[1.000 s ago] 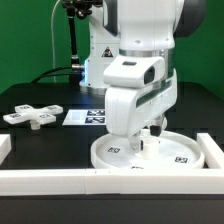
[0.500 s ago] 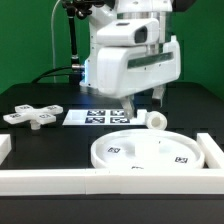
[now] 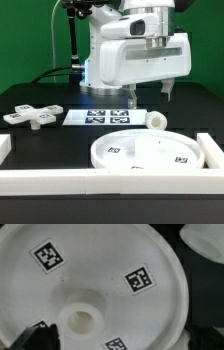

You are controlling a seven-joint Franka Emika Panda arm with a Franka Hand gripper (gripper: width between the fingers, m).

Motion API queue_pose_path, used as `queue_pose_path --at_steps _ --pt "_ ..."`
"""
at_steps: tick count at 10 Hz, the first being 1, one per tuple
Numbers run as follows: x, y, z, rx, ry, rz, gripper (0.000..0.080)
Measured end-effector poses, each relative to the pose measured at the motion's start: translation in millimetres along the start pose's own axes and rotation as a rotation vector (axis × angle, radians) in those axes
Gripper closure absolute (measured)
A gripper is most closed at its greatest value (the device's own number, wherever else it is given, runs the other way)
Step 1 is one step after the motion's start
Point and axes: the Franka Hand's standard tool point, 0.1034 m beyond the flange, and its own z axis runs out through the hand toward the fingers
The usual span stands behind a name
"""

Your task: Assemble round table

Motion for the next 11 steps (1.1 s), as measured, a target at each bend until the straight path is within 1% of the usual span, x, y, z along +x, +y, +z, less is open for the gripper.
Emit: queue_pose_path --at_steps 2,3,5,6,8,9,10,11 --pt "-0.9 -1.0 0.8 0.012 0.002 0.189 0.0151" --pt "-6.5 -1.3 3.1 0.026 -0.001 0.343 0.0151" --pt "-21.0 -11.2 10.3 0.049 -0.025 0.582 0.0151" --pt "-24.7 -21.4 14.0 0.060 -0.041 0.744 0.0151" --pt "-24.6 -23.6 14.9 0.066 -0.047 0.762 0.0151" --pt "-26.0 -24.7 15.1 0.074 -0.072 0.757 0.0151" --pt "-25.5 -25.6 15.2 0.075 -0.078 0.755 0.0151" --pt "-28.2 -35.3 16.3 0.093 -0.159 0.738 0.0151"
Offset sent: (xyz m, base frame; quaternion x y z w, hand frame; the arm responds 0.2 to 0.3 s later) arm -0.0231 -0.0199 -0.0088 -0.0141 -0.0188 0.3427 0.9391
